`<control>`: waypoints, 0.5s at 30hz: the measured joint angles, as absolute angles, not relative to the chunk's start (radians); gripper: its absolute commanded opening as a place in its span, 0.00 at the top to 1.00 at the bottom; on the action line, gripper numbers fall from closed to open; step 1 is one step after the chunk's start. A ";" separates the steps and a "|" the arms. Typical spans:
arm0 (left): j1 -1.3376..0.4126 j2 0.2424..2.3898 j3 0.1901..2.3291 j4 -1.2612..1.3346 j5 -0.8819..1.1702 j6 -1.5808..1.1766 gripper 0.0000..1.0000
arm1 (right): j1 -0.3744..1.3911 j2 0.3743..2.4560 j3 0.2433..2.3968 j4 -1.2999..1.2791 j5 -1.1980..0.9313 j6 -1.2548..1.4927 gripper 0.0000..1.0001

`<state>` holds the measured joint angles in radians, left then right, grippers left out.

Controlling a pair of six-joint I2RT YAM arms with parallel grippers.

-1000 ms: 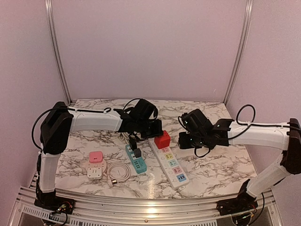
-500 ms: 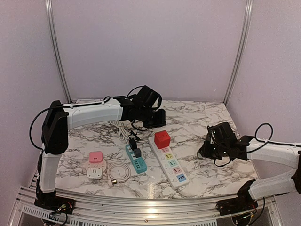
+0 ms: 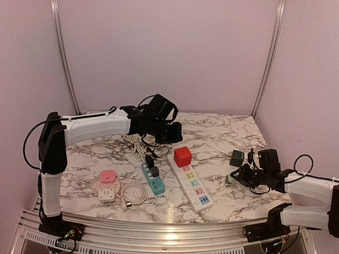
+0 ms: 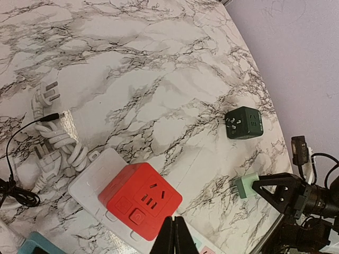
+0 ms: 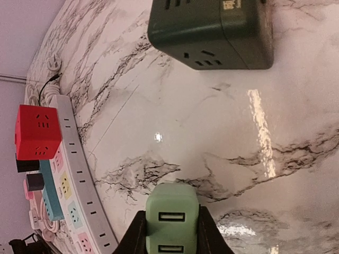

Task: Pull the plug off the socket

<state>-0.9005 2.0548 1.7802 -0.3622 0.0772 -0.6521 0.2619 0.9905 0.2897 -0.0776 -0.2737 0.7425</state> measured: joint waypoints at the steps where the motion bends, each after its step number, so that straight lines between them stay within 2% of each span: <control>1: -0.900 2.050 1.776 -0.363 0.077 -0.651 0.98 | 0.250 0.987 0.284 -0.075 -0.288 0.743 0.83; 10: -0.900 2.030 1.732 -0.362 0.076 -0.650 0.99 | 0.175 0.956 0.250 -0.078 -0.344 0.733 0.54; 15: -0.900 2.020 1.703 -0.360 0.069 -0.650 0.99 | 0.173 0.937 0.238 -0.098 -0.337 0.730 0.46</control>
<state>-0.9005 2.0205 1.7027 -0.3603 0.0692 -0.6502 0.1734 0.9375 0.2382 -0.0982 -0.3374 0.7303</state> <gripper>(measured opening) 0.015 0.510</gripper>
